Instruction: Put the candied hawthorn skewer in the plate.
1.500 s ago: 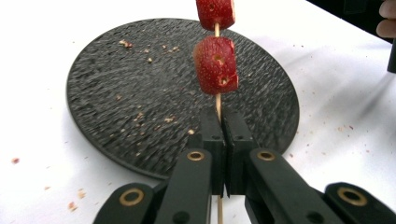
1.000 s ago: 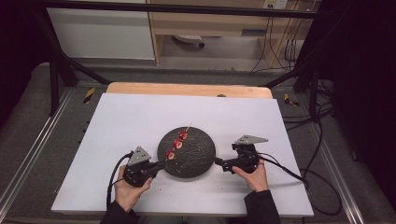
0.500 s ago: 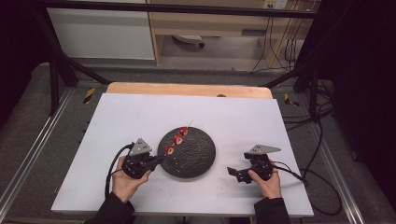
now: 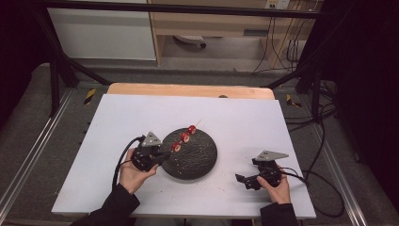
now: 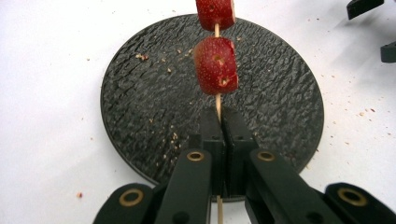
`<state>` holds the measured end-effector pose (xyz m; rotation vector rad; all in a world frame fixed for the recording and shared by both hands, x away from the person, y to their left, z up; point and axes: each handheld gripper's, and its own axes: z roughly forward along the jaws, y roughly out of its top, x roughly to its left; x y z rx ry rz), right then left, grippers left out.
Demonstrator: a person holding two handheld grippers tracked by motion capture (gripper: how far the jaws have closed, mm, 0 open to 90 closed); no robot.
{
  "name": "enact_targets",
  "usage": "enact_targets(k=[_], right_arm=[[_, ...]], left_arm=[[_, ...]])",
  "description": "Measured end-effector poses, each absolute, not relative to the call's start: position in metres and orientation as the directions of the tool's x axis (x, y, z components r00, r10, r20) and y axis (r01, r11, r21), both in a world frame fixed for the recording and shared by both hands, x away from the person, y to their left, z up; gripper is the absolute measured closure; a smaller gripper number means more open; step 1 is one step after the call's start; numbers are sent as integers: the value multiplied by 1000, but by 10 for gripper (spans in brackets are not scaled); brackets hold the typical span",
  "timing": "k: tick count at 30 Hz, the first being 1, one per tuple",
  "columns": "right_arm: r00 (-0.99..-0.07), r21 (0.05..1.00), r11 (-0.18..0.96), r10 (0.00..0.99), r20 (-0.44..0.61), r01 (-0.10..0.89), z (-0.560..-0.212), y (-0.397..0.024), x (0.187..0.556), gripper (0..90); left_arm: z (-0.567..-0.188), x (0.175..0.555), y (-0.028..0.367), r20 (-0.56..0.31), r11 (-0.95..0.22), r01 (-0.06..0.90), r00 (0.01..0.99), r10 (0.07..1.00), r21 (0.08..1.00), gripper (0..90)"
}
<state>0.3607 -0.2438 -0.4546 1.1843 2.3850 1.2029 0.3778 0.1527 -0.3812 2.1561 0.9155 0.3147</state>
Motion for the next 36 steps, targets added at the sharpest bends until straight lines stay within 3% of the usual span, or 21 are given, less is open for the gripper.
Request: enact_targets(k=[36], right_arm=[[-656, 754, 330, 735, 173, 568, -456, -248, 359, 8]], left_arm=[[-422, 405, 115, -3, -576, 568, 713, 701, 588, 883]])
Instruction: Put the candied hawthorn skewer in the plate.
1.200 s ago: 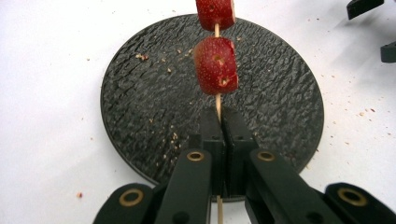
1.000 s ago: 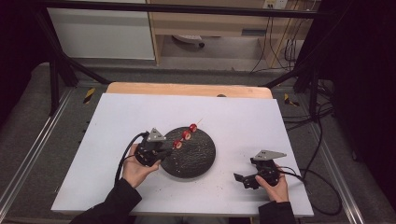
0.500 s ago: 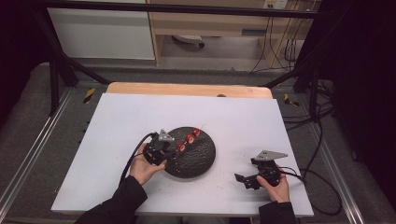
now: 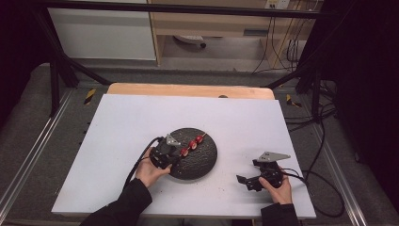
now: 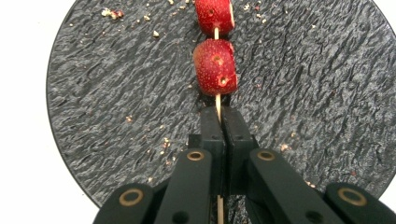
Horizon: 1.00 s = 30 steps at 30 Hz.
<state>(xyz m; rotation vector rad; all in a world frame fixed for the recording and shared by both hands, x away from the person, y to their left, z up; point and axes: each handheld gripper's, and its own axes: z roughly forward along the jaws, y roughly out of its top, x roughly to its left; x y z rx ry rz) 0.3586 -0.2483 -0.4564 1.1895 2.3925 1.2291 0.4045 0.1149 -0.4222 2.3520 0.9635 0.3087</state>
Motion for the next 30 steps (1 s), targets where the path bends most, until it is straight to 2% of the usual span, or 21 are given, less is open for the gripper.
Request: enact_targets(k=[7, 10, 30], right_arm=[[-659, 755, 332, 732, 171, 565, -456, -249, 358, 8], [-654, 752, 327, 735, 178, 573, -456, -248, 358, 8], [-653, 756, 325, 738, 173, 568, -456, -250, 358, 7]], left_arm=[[-423, 404, 115, -6, -568, 568, 711, 704, 595, 875], [-422, 404, 117, -9, -562, 564, 711, 703, 605, 831], [-404, 385, 163, -7, -543, 498, 741, 671, 676, 294]])
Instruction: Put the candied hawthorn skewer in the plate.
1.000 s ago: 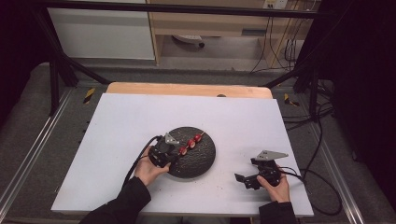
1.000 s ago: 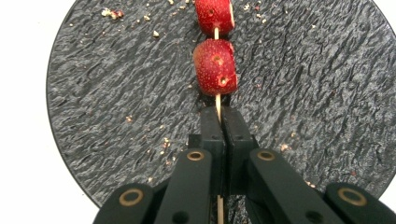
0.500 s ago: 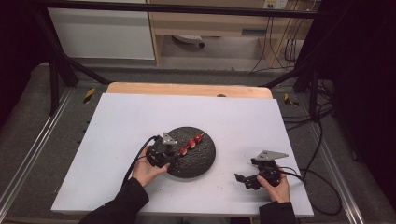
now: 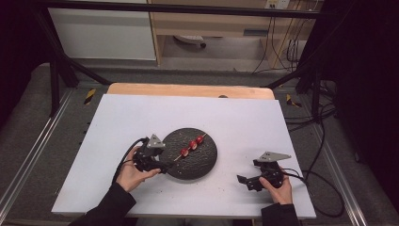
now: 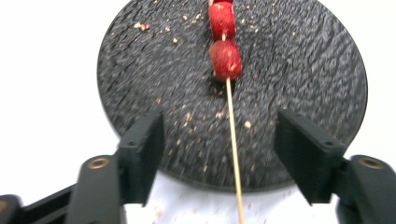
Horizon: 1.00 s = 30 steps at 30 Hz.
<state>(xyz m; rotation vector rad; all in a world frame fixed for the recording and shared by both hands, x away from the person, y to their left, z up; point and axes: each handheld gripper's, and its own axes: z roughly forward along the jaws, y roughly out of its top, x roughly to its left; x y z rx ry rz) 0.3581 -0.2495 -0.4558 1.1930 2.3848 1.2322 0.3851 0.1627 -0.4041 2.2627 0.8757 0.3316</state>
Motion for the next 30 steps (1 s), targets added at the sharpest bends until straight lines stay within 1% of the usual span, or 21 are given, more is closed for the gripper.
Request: enact_targets(k=[6, 11, 15, 20, 30], right_arm=[[-651, 758, 319, 738, 178, 569, -455, -250, 358, 7], [-648, 761, 309, 738, 187, 571, -454, -251, 357, 6], [-646, 760, 303, 738, 194, 575, -454, -252, 357, 7], [-643, 758, 301, 740, 198, 579, -454, -252, 357, 6], [-643, 756, 304, 740, 195, 580, -455, -252, 357, 6]], left_arm=[[-405, 376, 187, -13, -518, 496, 731, 682, 697, 160], [-409, 368, 210, -25, -484, 506, 710, 704, 714, 96], [-415, 362, 228, -34, -447, 511, 685, 727, 734, 67], [-425, 354, 246, -38, -418, 511, 666, 745, 751, 57], [-448, 342, 270, -33, -411, 524, 645, 763, 746, 55]])
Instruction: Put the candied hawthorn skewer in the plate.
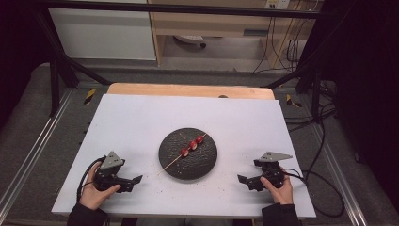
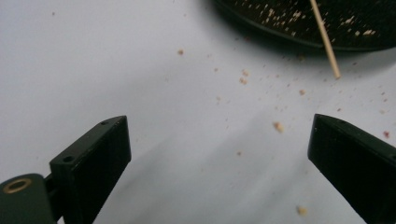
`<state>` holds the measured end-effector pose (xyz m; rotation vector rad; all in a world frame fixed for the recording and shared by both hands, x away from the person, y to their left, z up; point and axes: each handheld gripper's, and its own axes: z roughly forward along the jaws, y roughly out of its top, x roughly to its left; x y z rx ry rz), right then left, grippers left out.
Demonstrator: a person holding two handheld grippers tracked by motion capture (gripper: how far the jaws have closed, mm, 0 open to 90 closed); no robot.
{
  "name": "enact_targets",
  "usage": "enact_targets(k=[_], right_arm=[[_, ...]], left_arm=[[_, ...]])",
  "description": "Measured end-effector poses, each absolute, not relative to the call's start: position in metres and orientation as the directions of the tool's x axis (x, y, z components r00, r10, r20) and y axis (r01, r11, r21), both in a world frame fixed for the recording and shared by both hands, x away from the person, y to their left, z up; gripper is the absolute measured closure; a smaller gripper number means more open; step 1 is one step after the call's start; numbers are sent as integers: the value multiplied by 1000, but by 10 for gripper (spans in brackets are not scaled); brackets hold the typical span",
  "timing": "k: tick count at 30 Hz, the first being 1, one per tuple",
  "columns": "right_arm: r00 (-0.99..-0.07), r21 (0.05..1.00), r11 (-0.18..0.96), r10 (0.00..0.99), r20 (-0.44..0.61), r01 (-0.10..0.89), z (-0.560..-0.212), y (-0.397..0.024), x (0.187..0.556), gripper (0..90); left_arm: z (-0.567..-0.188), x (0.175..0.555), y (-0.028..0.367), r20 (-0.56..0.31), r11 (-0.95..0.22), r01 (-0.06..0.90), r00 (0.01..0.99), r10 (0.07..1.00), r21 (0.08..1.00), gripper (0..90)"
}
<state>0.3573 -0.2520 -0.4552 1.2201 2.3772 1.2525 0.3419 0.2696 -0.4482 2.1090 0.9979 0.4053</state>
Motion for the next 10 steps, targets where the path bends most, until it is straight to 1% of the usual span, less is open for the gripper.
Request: enact_targets(k=[10], right_arm=[[-646, 753, 308, 737, 197, 581, -455, -253, 357, 6]], left_arm=[[-453, 343, 275, -24, -422, 532, 641, 767, 734, 55]])
